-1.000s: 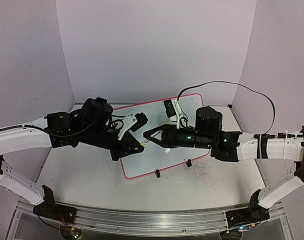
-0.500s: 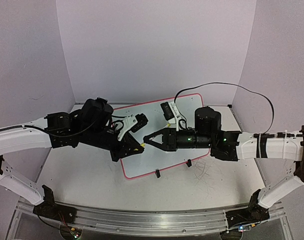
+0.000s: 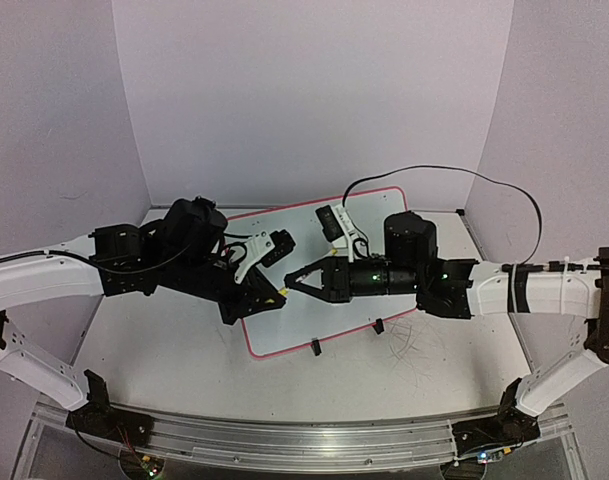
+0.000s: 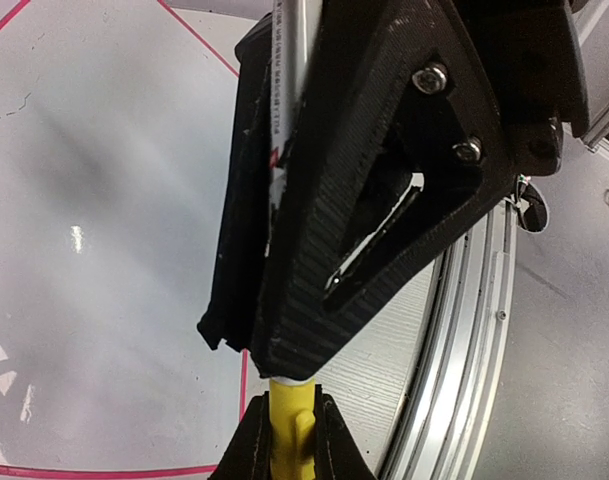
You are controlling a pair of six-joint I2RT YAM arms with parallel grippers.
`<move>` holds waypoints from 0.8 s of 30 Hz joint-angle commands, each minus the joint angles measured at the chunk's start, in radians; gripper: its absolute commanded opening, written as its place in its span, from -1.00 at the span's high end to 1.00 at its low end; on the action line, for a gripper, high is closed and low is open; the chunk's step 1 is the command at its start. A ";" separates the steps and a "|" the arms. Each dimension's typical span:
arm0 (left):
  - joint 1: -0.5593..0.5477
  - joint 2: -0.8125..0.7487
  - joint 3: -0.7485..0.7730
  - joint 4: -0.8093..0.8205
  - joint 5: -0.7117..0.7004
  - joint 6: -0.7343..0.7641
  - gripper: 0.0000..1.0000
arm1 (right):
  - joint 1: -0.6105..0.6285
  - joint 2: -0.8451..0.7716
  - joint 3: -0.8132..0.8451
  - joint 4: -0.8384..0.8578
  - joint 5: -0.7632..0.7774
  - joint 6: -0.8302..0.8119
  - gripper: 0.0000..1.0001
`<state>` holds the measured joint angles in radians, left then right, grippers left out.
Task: Write a sentence on the whiteboard
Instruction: Open the pen cap from the whiteboard marker, then put down the pen cap at the corner of the board.
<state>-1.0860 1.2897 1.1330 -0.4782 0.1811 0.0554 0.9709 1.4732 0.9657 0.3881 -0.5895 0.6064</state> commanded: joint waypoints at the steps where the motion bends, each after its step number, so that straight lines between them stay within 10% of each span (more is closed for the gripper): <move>1: -0.003 -0.039 -0.036 0.046 -0.052 0.029 1.00 | -0.070 -0.080 0.005 0.029 -0.096 0.018 1.00; 10: 0.001 -0.175 -0.118 0.017 -0.150 0.039 1.00 | -0.509 -0.455 -0.017 -0.199 -0.182 -0.060 1.00; 19: 0.092 -0.300 -0.162 -0.030 -0.740 -0.365 1.00 | -0.516 -0.541 -0.021 -0.327 0.118 -0.304 1.00; 24: 0.333 -0.380 -0.278 -0.081 -0.687 -0.597 1.00 | -0.515 -0.547 -0.019 -0.301 0.113 -0.300 1.00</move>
<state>-0.8908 0.9705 0.9493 -0.5044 -0.4177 -0.2873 0.4545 0.9432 0.9463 0.0683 -0.5206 0.3540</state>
